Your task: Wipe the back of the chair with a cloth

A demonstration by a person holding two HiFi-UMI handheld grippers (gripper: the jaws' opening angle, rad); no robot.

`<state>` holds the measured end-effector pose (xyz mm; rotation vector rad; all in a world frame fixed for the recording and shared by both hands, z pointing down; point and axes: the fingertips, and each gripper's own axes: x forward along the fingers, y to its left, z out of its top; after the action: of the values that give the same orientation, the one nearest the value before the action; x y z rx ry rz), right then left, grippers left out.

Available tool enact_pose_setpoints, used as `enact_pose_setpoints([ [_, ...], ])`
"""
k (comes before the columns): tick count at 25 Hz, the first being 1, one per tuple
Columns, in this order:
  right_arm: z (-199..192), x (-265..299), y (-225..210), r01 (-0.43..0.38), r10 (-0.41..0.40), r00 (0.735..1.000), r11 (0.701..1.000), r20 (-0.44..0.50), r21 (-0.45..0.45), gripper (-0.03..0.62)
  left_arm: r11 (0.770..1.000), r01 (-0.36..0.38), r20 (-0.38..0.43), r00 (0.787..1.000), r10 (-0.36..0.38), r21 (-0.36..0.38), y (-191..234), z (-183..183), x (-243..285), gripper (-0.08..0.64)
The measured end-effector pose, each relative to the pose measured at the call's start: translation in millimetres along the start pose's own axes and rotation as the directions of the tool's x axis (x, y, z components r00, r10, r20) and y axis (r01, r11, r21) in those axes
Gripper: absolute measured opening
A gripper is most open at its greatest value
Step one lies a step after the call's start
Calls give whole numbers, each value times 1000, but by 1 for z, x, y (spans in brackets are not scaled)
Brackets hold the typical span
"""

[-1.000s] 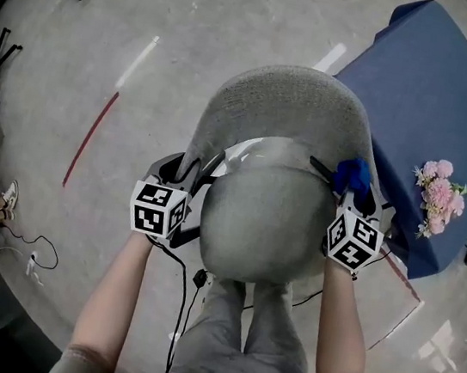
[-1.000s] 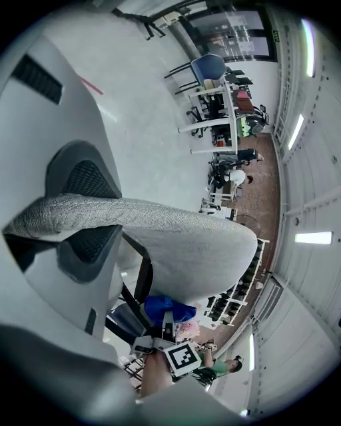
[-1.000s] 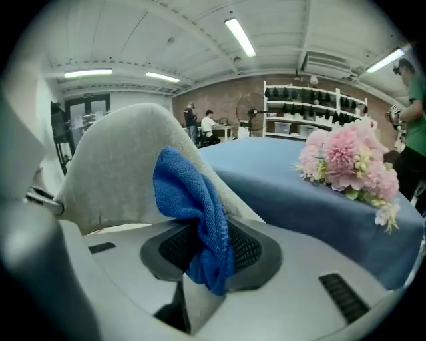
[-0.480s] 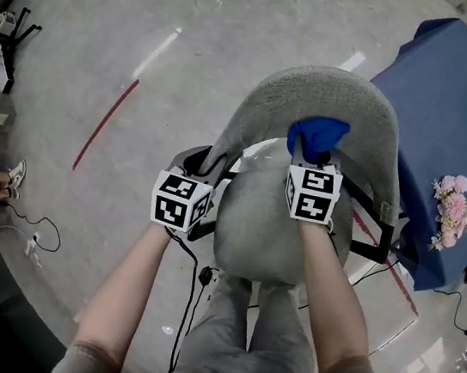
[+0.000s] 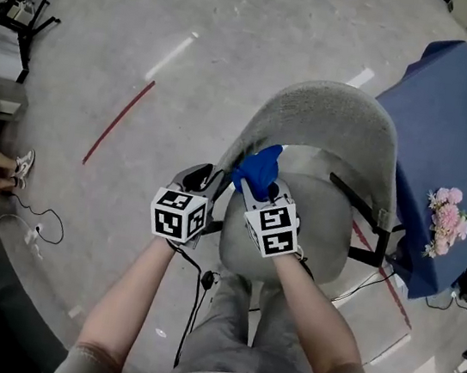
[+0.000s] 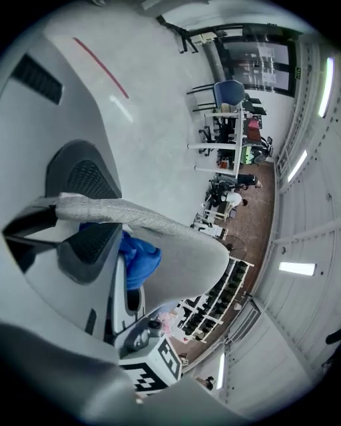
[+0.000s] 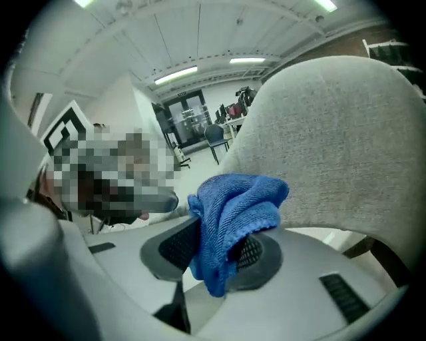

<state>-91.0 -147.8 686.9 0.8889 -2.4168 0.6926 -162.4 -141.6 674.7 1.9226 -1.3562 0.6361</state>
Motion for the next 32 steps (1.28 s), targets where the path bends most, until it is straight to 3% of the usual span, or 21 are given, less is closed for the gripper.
enact_pose_setpoints([
  [5, 28, -71, 5, 18, -18, 998, 1000, 54, 5, 123, 999, 24, -7, 1000, -24, -46, -21, 2, -37, 92],
  [10, 64, -147, 2, 91, -96, 989, 995, 117, 45, 124, 998, 49, 48, 998, -48, -27, -45, 43, -83, 75],
  [17, 116, -232, -14, 170, -188, 957, 981, 219, 97, 124, 997, 45, 146, 988, -54, 64, -72, 107, -131, 54],
  [21, 155, -280, -17, 211, -224, 934, 974, 279, 77, 126, 993, 42, 186, 980, -63, 112, -89, 135, -162, 41],
  [25, 193, -321, -16, 229, -233, 906, 972, 353, 53, 126, 990, 40, 259, 963, -75, 138, -105, 165, -187, 40],
  [32, 259, -379, -12, 227, -226, 846, 972, 483, 57, 126, 987, 25, 402, 912, -87, 156, -132, 228, -239, 37],
])
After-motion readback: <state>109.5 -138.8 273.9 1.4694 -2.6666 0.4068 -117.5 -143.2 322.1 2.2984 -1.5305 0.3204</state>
